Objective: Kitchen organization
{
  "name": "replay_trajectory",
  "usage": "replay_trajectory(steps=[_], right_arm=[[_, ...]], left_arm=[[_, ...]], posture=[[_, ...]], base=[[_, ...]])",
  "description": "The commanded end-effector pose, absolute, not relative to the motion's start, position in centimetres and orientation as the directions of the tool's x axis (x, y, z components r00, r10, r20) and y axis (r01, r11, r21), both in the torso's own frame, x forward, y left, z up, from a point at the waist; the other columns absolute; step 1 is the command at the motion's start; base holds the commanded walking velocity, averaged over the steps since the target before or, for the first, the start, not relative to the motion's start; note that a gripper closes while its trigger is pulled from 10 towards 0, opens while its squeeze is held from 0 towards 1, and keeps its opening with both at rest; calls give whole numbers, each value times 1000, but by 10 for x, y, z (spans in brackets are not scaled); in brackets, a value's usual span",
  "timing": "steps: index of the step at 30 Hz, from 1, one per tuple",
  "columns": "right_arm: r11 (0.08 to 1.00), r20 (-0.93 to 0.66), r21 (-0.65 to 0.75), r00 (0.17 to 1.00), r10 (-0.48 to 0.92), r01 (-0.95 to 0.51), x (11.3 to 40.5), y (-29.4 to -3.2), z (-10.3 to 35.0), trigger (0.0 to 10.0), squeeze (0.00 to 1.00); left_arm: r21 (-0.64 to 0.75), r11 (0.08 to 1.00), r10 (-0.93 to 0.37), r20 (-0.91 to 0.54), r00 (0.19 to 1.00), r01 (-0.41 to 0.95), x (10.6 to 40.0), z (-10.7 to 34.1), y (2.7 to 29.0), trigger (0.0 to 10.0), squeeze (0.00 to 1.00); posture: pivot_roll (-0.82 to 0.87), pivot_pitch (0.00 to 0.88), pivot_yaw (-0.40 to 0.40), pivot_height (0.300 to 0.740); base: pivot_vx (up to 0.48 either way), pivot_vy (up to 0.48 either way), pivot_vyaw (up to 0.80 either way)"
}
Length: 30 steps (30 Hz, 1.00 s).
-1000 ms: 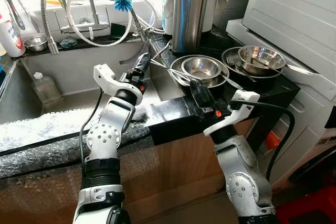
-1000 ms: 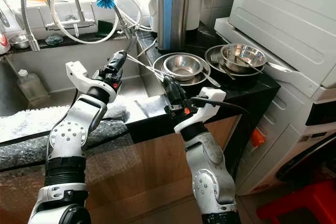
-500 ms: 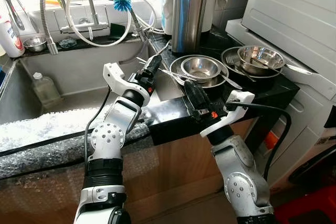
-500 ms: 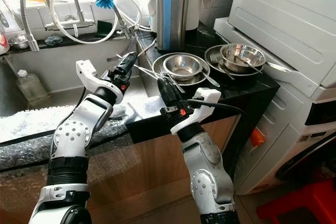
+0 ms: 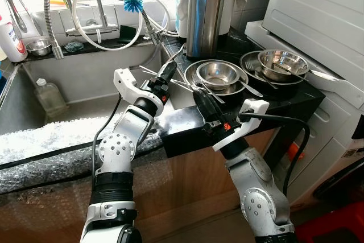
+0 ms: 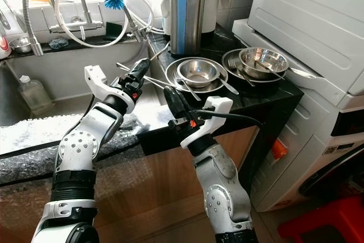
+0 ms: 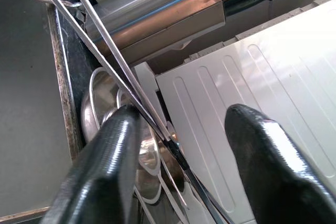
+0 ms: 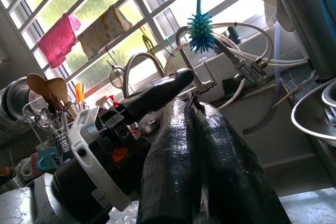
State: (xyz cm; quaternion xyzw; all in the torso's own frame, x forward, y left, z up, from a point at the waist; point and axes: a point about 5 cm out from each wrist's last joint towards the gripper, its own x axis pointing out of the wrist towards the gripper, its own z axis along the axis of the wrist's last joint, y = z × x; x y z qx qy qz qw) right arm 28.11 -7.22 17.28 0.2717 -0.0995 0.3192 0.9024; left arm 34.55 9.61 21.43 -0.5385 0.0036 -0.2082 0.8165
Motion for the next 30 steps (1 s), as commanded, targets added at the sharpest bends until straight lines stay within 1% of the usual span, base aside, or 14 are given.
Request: replay_trajectory(steps=[1,9,17,30], right_arm=[[645,362,436,778,513,-628,280,-70,174,10000,0],[674,348,436,802,485,-597,284,-74,173,10000,0],[730,308,439,850,426,-525,290,-81,169,10000,0],[763,271,444,882,385,-470,294,-84,164,10000,0]], left_arm=[[-877,336,-350,220,910,342,344,215,93,0,0],[-879,337,-344,219,913,337,344,214,95,0,0],[-880,337,-338,218,916,334,345,213,97,0,0],[-883,324,-341,225,913,339,344,212,98,0,0]], posture=[[-108,0,19,740],[-107,0,18,740],[-108,0,19,740],[-108,0,19,740]], base=[[0,0,0],[0,0,0],[0,0,0],[0,0,0]])
